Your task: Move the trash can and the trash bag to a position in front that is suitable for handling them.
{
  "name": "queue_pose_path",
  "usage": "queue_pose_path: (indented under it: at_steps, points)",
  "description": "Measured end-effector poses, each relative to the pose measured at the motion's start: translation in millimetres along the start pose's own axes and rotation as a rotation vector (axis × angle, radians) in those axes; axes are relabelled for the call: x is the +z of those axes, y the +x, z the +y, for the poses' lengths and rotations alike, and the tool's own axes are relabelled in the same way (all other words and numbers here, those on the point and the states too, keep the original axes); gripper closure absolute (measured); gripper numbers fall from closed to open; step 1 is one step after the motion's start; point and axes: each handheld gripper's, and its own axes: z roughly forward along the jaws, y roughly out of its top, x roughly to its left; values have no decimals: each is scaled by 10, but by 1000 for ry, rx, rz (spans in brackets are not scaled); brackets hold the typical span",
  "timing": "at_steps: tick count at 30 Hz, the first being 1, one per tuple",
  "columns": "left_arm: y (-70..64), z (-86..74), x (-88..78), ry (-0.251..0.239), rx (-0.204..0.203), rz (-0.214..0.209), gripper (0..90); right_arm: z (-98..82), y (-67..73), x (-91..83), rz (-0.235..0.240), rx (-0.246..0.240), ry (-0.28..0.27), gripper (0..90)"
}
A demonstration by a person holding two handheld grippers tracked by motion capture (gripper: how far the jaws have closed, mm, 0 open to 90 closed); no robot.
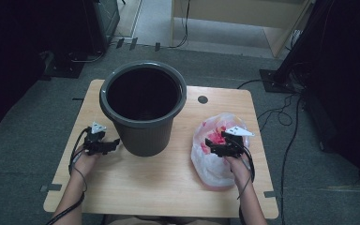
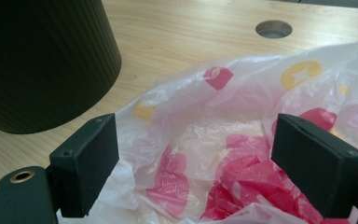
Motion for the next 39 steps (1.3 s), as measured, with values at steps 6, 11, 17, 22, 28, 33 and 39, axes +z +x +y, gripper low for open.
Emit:
queue_pose_path:
  at_steps: [6, 11, 17, 22, 28, 33, 39]
  points:
    - [168, 102, 1, -25, -78, -3, 243, 76, 3, 20, 8, -9, 12, 148]
    - [219, 174, 56, -17, -57, -4, 243, 115, 25, 96, 18, -20, 20, 148]
    - [282, 216, 108, -17, -77, -14, 243, 137, 44, 190, 32, -26, 22, 148]
    - [288, 299, 169, -21, -67, -21, 243, 174, 24, 273, 36, -30, 23, 148]
    - [275, 366, 250, -12, -42, -16, 245, 256, -3, 354, 24, -29, 21, 148]
    - [309, 441, 281, -6, -30, -17, 244, 341, -2, 426, 18, -47, 10, 148]
    - [360, 527, 301, -11, -43, -28, 244, 421, 38, 553, 27, -50, 7, 148]
